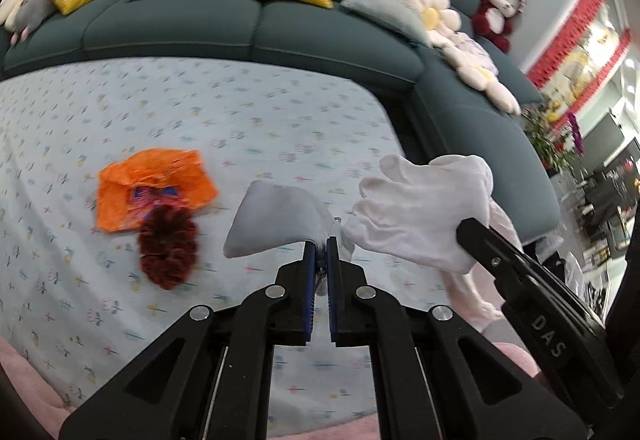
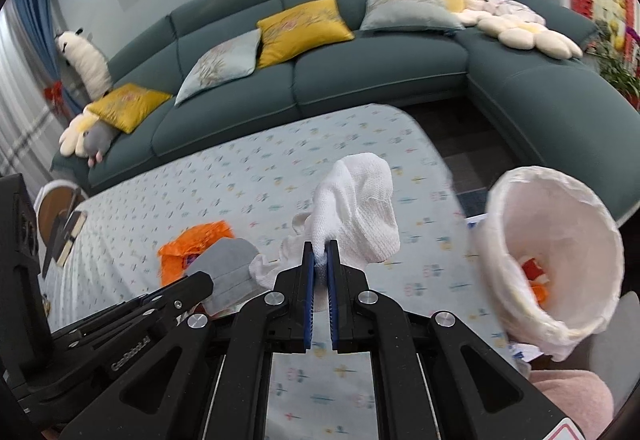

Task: Collect trash
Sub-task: 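Carry the white gloves and grey cloth over the white bin with both tools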

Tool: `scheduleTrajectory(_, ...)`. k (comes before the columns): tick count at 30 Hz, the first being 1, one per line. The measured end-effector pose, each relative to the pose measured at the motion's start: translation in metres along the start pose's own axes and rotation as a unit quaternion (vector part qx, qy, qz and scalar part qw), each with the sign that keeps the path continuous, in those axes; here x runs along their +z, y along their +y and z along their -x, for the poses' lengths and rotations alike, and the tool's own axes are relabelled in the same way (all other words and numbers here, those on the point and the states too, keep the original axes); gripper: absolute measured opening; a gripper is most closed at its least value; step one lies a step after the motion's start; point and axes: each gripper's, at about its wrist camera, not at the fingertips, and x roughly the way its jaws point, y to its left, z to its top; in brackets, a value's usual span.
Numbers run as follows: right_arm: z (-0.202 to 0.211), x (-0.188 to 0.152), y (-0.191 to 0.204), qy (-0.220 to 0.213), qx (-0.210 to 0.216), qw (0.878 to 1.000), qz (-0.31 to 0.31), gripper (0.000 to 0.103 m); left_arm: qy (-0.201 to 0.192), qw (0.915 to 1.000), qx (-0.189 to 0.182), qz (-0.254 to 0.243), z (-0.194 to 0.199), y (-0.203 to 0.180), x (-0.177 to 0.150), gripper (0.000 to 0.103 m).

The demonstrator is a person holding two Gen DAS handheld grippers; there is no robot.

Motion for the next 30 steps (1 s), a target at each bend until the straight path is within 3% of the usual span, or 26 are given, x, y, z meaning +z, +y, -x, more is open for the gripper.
scheduleTrajectory(12,0.049,0.008,-0.081,-0.050,-0.029,0.997,-0.050,0.006,-0.003,0.9965,-0.028,-0.079,-0.004,-0.097,-0.003,0.005)
scheduleTrajectory(30,0.079,0.001,-0.203,-0.076,-0.081,0.984,-0.140,0.006,0.026,0.9846,-0.064,-0.160,-0.047,-0.212,-0.012,0.005)
